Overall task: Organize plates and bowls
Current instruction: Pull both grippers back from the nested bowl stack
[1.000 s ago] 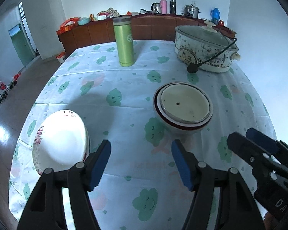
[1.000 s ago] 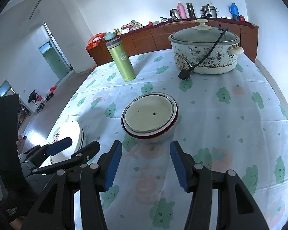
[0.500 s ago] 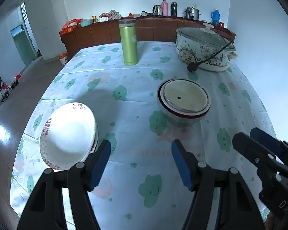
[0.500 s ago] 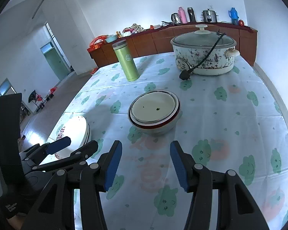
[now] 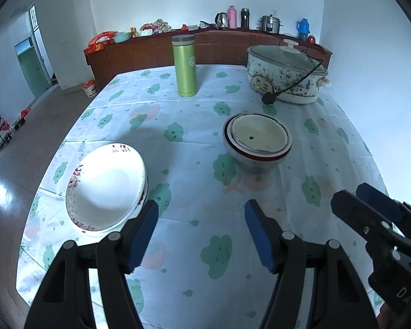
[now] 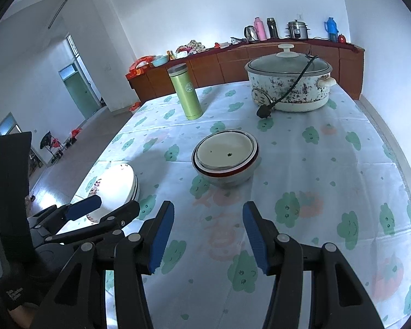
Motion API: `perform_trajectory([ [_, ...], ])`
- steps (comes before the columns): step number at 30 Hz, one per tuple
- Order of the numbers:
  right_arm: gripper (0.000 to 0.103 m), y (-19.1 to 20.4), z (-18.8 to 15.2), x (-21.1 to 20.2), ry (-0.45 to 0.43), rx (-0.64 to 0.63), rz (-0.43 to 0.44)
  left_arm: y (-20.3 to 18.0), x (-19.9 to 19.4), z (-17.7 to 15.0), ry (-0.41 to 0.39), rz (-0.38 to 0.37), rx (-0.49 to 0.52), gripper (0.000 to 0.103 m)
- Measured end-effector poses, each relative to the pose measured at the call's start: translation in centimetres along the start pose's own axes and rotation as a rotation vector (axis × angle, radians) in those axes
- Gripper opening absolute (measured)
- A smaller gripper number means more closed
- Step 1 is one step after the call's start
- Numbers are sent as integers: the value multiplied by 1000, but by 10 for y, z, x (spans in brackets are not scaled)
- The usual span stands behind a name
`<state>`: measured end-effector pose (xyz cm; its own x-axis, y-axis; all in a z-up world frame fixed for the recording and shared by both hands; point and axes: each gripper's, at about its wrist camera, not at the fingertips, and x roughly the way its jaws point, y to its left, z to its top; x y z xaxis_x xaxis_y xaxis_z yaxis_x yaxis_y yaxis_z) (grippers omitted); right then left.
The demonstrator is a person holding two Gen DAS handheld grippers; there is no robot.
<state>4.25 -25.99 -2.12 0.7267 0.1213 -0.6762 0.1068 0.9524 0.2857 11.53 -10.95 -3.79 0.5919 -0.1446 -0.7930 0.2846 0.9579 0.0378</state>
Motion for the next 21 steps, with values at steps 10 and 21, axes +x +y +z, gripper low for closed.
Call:
perform_trajectory([
  [10, 55, 5, -15, -11, 15, 7, -18, 4, -7, -16, 17, -15, 8, 66],
  [21, 69, 14, -29, -27, -2, 0, -12, 7, -23, -33, 13, -7, 7, 66],
])
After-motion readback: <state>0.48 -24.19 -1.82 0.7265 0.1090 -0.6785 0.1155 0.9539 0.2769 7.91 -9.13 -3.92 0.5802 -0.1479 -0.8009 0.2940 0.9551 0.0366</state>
